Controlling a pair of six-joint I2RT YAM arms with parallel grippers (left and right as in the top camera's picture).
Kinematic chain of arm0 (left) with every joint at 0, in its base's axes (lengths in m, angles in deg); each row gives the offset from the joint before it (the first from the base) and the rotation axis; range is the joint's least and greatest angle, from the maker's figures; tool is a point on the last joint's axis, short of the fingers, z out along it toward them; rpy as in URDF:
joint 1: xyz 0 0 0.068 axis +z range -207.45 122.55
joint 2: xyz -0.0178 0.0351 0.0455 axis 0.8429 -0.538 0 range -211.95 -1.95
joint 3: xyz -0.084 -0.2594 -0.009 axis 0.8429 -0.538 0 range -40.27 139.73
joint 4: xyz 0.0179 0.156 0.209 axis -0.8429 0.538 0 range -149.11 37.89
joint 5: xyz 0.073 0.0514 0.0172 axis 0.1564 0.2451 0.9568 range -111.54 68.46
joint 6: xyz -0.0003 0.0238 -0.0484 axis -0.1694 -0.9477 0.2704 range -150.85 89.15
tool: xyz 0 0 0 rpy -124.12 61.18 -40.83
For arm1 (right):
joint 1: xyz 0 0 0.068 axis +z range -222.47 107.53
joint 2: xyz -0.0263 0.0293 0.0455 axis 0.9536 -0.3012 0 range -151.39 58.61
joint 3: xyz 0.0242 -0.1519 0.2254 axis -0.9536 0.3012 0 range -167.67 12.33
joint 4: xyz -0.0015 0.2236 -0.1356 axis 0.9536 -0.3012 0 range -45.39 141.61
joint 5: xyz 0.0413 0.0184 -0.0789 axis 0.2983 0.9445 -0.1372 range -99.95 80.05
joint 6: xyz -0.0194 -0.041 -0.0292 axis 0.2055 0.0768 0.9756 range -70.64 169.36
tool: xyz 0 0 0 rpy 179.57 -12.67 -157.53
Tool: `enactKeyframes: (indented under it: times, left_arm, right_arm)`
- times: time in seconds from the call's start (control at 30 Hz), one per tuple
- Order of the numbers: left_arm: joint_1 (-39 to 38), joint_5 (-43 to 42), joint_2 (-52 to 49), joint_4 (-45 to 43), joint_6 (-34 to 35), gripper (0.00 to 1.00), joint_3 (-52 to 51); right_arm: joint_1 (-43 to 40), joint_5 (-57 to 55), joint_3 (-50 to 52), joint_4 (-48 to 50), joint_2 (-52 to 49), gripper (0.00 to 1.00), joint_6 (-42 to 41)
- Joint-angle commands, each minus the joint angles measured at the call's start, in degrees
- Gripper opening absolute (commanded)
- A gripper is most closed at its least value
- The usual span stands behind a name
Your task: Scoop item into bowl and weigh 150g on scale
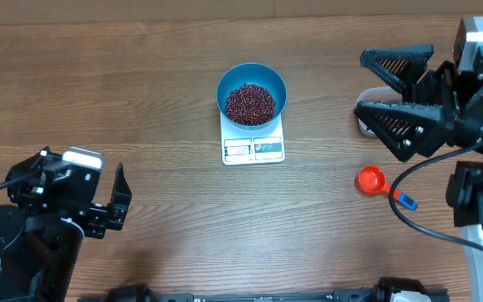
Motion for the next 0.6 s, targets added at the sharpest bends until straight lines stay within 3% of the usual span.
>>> enactKeyframes:
  times: [0.0,0.57]
  left_arm:
    - [0.42,2.62,0.13,-0.07,3.43,0.99,0.59]
    - [0.39,5.16,12.96,6.38,12.61,1.00,0.57]
  right_arm:
    - [0.39,-0.33,-0.35,-0.09,2.75,1.00,-0.02]
    - [0.37,-0.33,-0.35,-2.36,5.70,1.00,-0.02]
